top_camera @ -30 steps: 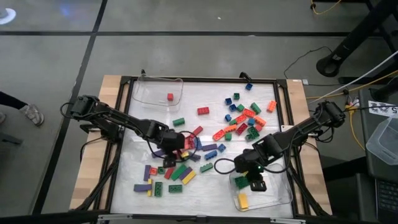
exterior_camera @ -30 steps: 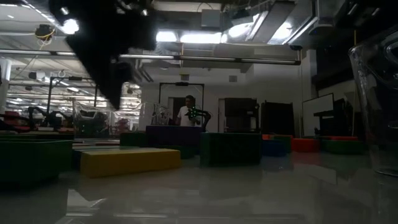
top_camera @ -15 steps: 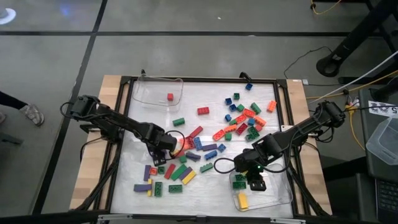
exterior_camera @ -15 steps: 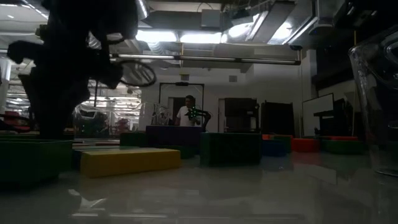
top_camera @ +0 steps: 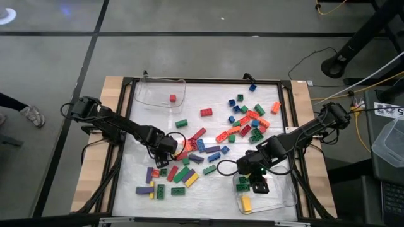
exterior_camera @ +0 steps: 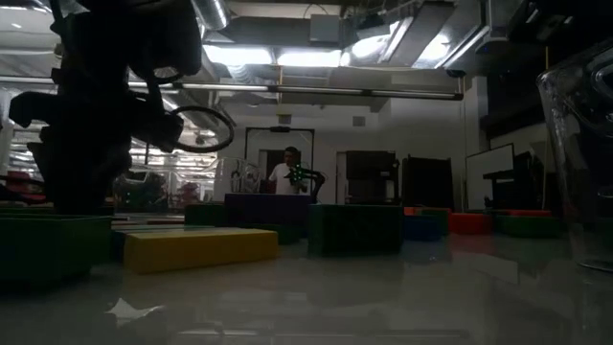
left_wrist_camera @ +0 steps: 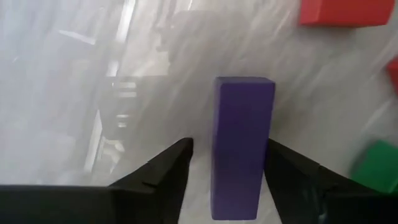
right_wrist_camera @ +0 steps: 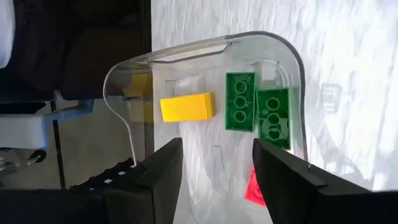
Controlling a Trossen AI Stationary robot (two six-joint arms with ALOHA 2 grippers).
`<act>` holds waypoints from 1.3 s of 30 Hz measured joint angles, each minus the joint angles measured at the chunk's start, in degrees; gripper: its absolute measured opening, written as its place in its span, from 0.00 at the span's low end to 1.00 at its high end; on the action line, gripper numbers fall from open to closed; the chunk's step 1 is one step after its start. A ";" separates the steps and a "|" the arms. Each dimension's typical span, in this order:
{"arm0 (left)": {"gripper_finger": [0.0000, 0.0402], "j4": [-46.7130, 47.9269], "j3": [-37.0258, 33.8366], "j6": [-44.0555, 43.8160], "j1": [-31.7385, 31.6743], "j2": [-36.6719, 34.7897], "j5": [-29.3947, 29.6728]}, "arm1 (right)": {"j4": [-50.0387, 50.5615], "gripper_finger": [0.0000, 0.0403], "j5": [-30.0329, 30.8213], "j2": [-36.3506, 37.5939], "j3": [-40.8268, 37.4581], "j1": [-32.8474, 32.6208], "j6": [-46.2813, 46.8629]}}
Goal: Sort blocks by size
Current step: Put the rectangular violet block into the bottom transparent bin
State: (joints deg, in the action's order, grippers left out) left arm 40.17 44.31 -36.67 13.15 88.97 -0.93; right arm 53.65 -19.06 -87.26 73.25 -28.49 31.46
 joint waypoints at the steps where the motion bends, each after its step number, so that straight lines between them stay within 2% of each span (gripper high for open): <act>1: 0.39 -0.11 -0.05 -0.04 0.00 0.00 0.19 | 0.04 0.48 0.75 0.00 0.00 0.00 -0.16; 6: 0.21 -1.38 -0.23 -0.23 -0.02 0.01 0.31 | -0.01 0.48 4.82 0.00 0.00 0.00 -0.31; 10: 0.21 -3.80 -0.19 -1.10 -0.29 0.07 0.04 | -0.03 0.48 9.54 0.00 0.00 0.00 -1.16; 18: 0.21 -11.72 2.69 1.86 -0.30 0.42 -1.02 | -5.44 0.48 19.09 0.00 0.00 0.00 -12.19; 26: 0.23 -20.79 8.38 10.47 -0.57 0.38 -11.17 | -15.97 0.48 22.15 0.00 0.00 0.00 -28.58; 31: 0.23 -31.24 9.97 12.57 -0.57 0.37 -16.86 | -22.08 0.48 25.87 0.00 0.00 0.00 -39.78; 39: 0.25 -41.05 12.31 12.68 -0.57 0.26 -18.81 | -30.20 0.48 30.36 0.00 0.00 0.00 -53.28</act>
State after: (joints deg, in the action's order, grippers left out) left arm -0.87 56.62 -23.99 12.58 89.23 -19.73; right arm 23.45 11.30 -87.26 73.25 -28.49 -21.81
